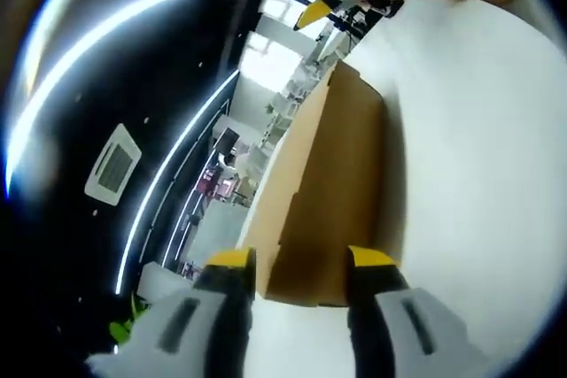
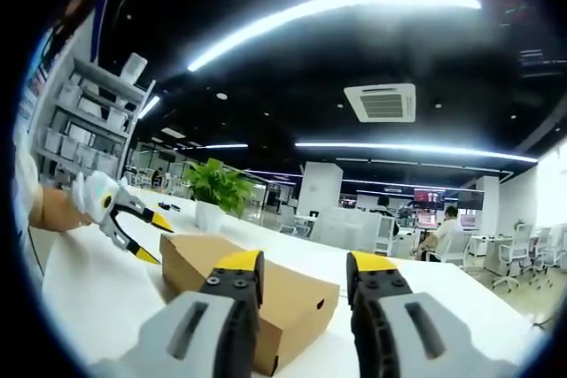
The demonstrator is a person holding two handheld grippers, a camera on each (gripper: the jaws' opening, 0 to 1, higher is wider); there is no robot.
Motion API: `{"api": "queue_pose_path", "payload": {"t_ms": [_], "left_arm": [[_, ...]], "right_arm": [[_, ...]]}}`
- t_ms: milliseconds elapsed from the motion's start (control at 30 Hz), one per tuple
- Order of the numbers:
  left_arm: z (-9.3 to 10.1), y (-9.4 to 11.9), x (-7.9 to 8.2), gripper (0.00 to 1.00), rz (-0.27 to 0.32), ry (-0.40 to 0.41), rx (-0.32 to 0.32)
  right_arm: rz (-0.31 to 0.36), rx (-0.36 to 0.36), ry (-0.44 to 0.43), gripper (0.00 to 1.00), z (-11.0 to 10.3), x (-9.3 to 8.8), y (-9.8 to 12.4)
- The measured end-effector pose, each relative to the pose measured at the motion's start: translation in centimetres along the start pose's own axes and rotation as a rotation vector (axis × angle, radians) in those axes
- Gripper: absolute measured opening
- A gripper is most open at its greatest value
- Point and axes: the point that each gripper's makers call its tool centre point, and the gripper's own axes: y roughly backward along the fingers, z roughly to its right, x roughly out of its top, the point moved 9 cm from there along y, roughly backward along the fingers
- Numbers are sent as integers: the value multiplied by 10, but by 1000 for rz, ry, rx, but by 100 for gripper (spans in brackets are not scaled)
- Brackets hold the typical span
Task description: Operate the shoe box by opening the lid, removing the specified soft item, and placing it in the target area until the item is outside and the box remains undamaged.
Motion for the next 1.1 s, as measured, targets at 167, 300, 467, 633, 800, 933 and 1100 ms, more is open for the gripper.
{"api": "queue_pose_path", "payload": {"t_ms": [167, 300, 467, 633, 800, 933, 1100], "left_arm": [[1, 0, 0, 37, 2, -9, 3], [1, 1, 0, 35, 3, -23, 5], [5, 0, -1, 34, -5, -31, -3], [6, 1, 0, 31, -6, -48, 10], [7, 2, 0, 30, -5, -59, 15], [8, 2, 0, 30, -5, -65, 19], [8, 3, -1, 30, -3, -67, 21]], "right_arm": [[-1, 4, 1, 38, -1, 0, 0], [-1, 5, 2, 38, -2, -1, 1], [0, 7, 2, 38, -3, -1, 2], [-2, 12, 2, 38, -5, -2, 4], [-4, 24, 2, 38, -7, -3, 4], [-13, 53, 5, 38, -11, -4, 2], [-90, 174, 159, 38, -32, -11, -7]]}}
